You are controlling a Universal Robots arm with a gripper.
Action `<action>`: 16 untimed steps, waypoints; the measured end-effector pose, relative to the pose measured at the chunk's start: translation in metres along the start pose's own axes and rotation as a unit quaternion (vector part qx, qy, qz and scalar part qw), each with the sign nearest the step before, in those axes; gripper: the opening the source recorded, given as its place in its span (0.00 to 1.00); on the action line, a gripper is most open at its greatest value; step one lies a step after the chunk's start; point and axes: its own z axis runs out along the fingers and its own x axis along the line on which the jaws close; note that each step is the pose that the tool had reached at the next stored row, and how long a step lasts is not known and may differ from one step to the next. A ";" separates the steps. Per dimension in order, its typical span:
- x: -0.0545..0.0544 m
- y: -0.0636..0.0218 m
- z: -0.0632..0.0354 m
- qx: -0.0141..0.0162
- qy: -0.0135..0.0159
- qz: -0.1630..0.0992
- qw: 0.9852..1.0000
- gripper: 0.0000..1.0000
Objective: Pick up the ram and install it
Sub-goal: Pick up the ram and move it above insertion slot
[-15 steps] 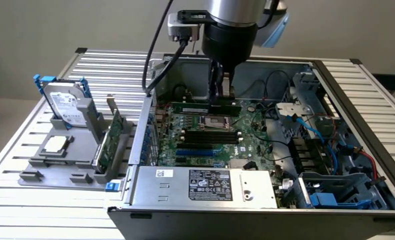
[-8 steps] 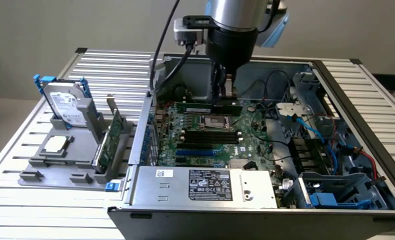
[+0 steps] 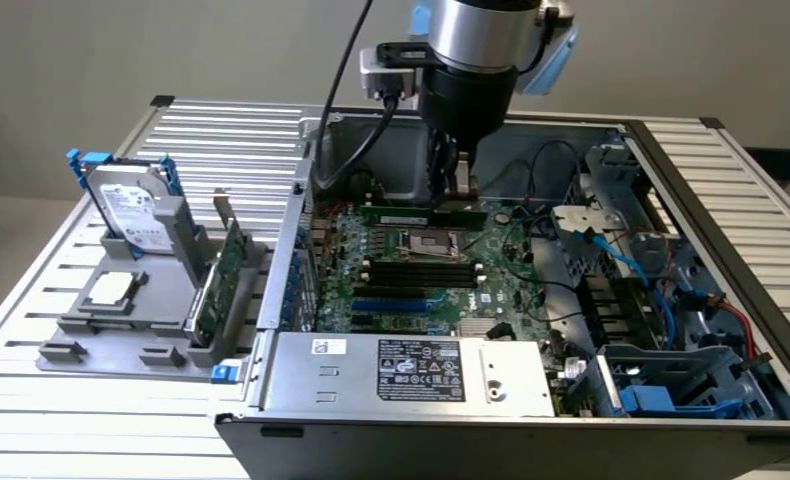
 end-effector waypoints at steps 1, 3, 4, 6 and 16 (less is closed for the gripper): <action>-0.002 -0.0012 0.0018 0.000 0.000 -0.001 1.000 0.14; -0.006 -0.0038 0.0051 0.000 0.000 -0.002 1.000 0.14; -0.007 -0.0051 0.0067 0.001 0.000 -0.002 1.000 0.14; -0.011 -0.0078 0.0099 0.001 0.000 -0.003 1.000 0.14; -0.020 -0.0145 0.0157 0.001 0.000 -0.004 1.000 0.14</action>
